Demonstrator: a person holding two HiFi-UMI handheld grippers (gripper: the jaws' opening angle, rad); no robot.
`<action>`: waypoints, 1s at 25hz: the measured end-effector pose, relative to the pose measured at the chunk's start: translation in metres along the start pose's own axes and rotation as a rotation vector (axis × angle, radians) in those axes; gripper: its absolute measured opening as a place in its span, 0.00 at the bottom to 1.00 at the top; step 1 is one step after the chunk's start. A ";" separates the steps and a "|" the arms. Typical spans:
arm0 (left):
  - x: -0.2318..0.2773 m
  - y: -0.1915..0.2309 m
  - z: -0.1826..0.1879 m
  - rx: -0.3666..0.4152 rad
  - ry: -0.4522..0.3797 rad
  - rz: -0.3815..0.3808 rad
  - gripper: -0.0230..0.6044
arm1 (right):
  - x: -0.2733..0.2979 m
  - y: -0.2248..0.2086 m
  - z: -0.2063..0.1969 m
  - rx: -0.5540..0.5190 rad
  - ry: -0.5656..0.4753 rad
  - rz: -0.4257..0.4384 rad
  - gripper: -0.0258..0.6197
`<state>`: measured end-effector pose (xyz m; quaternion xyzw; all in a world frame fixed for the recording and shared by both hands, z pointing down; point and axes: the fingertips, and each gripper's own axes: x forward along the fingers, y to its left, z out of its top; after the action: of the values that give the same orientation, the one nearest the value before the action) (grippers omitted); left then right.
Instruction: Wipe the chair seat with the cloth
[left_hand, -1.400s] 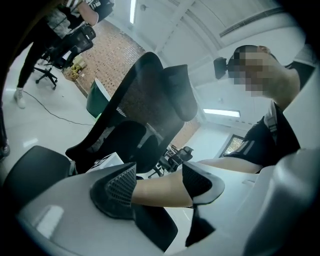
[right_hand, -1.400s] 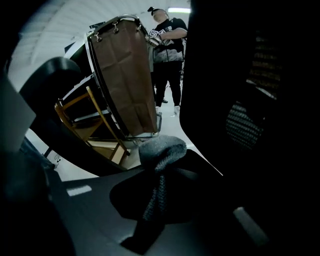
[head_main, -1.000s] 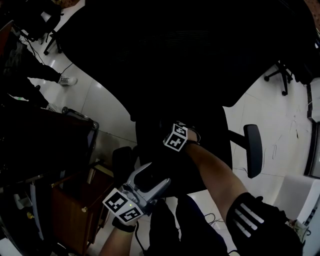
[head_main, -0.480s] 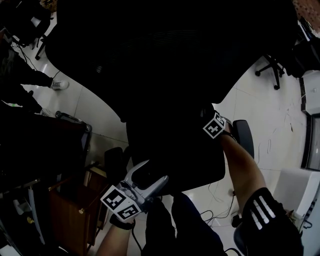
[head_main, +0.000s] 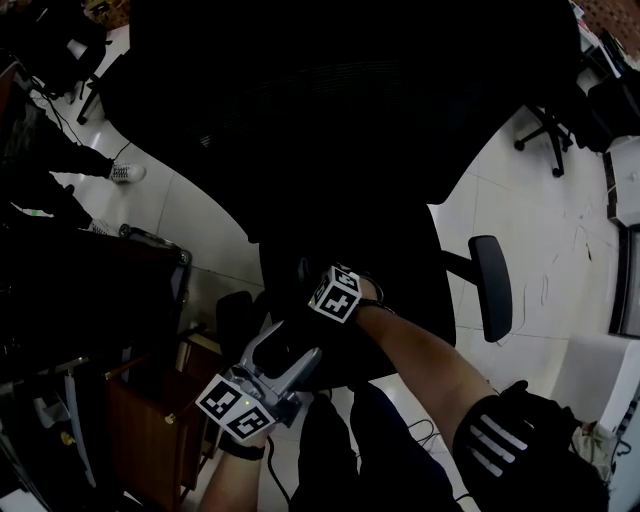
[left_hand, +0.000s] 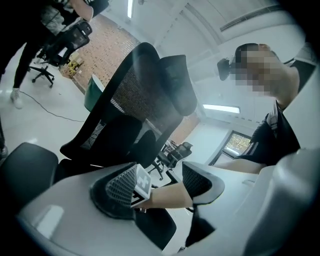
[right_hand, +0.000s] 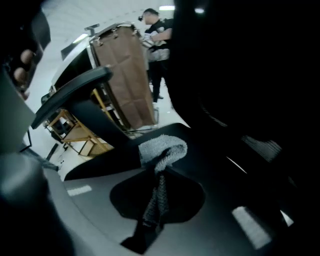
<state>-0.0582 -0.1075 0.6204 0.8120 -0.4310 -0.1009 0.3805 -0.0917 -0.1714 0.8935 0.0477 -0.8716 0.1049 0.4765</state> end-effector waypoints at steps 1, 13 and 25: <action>-0.002 0.000 -0.001 0.002 0.001 0.003 0.53 | 0.009 0.015 0.011 -0.020 -0.002 0.023 0.08; -0.009 -0.005 -0.012 -0.009 0.006 -0.002 0.53 | -0.016 -0.029 -0.111 -0.018 0.205 -0.072 0.08; 0.004 -0.028 -0.022 -0.006 0.047 -0.050 0.53 | -0.125 -0.117 -0.223 0.177 0.304 -0.317 0.08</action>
<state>-0.0275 -0.0897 0.6165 0.8235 -0.4011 -0.0926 0.3904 0.1805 -0.2359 0.9214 0.2093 -0.7587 0.1108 0.6069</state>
